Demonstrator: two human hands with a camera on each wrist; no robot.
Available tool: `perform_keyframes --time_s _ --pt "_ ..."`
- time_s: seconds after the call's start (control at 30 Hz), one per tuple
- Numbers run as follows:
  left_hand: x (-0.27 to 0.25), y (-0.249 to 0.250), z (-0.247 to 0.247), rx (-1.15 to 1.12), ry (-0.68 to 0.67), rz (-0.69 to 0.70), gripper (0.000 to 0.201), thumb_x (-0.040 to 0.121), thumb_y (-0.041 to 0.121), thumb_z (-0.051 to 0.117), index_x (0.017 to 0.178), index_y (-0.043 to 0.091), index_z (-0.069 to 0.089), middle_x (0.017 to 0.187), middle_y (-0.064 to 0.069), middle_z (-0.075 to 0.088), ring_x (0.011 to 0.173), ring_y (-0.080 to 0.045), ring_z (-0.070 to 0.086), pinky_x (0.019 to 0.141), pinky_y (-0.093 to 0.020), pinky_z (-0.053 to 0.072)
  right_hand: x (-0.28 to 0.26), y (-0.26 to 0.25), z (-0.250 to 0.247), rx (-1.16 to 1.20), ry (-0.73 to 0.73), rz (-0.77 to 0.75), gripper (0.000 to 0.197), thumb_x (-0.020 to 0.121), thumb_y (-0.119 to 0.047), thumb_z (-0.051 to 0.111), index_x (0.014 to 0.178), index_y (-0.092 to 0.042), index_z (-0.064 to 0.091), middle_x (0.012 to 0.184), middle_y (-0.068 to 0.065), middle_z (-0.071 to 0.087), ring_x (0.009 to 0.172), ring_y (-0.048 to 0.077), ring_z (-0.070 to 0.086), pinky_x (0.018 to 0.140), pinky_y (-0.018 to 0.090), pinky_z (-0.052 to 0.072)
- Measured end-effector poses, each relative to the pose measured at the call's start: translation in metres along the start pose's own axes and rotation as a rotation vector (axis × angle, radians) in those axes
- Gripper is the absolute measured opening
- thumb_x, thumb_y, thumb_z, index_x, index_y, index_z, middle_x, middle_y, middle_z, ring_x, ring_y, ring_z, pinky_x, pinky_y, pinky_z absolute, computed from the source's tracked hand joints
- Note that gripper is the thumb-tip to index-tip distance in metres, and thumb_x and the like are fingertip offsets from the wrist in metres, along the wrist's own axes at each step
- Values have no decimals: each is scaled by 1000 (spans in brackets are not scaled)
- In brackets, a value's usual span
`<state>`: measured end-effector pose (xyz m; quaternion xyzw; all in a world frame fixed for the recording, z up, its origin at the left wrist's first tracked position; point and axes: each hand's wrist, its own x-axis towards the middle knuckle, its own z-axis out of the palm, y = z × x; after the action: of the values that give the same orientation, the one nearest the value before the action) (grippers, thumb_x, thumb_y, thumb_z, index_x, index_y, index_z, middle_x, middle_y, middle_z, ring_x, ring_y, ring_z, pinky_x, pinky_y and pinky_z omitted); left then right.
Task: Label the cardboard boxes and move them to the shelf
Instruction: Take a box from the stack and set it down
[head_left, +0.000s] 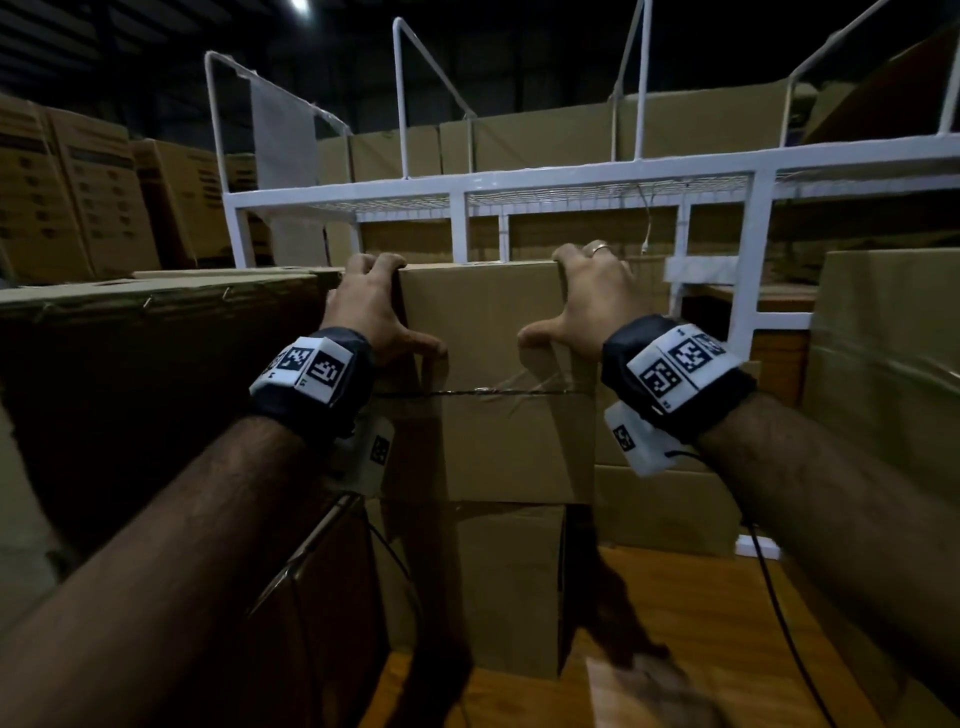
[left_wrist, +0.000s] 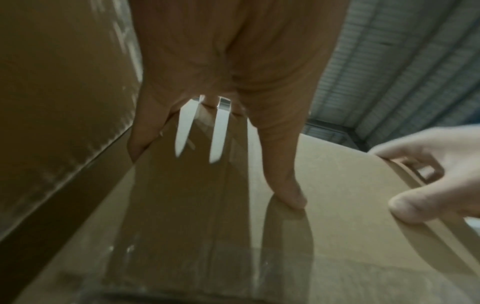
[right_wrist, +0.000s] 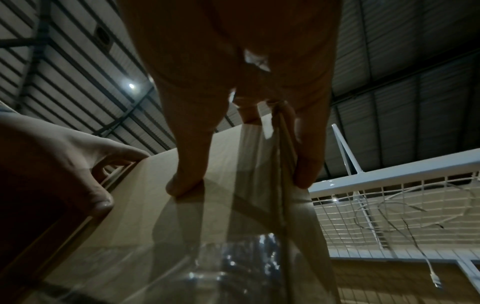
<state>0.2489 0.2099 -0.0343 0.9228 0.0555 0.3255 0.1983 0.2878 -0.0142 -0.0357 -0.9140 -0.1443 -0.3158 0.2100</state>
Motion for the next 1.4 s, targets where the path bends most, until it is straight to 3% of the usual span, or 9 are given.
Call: perform_keyframes --time_s 0.17,0.33,0.5,0.63,0.87,1.0,1.1,1.4 --pt "-4 -1 1 -67 28 -39 103 49 39 92 136 25 39 144 -4 26 130 -32 37 105 -50 39 -5 -4 6 103 42 71 86 53 -55 86 122 -21 46 114 9 58 110 29 55 96 58 44" --pt "-9 5 2 -123 52 -49 102 46 37 93 133 23 41 140 -6 30 128 -35 37 104 -52 40 -13 -11 -1 133 75 74 85 55 -50 88 123 -17 50 115 10 62 110 27 57 95 53 47" --pt "-16 8 -2 -126 46 -12 100 50 39 92 134 24 41 139 -7 31 127 -38 35 104 -53 38 -21 -10 -14 109 101 36 85 59 -47 87 128 -14 51 112 8 65 103 21 60 87 35 53" --pt "-25 14 -8 -151 68 46 97 51 39 91 133 22 42 136 -7 35 125 -35 36 105 -49 36 -31 -6 -32 118 121 -5 82 61 -44 86 128 -13 51 111 8 65 99 18 60 82 28 53" --pt "-48 41 -22 -176 81 112 95 53 36 90 133 22 41 137 -7 35 127 -36 34 103 -51 38 -59 8 -60 122 209 -37 84 59 -48 86 127 -14 52 113 7 64 101 18 59 87 32 53" --pt "-66 58 -32 -184 108 165 93 56 36 89 134 20 40 138 -8 33 130 -37 31 107 -57 32 -75 16 -80 130 284 -65 77 61 -45 85 124 -16 54 114 4 63 99 9 55 85 22 49" --pt "-79 71 -36 -182 123 191 95 56 37 89 135 21 38 140 -8 32 130 -38 32 106 -59 32 -90 24 -96 116 325 -85 80 61 -46 85 127 -15 53 117 5 63 104 13 57 90 26 51" --pt "-142 127 -38 -193 115 207 96 56 35 89 136 26 36 142 -6 29 129 -38 32 104 -57 36 -146 69 -145 107 330 -124 81 62 -47 84 128 -13 52 119 7 63 107 15 58 86 17 44"
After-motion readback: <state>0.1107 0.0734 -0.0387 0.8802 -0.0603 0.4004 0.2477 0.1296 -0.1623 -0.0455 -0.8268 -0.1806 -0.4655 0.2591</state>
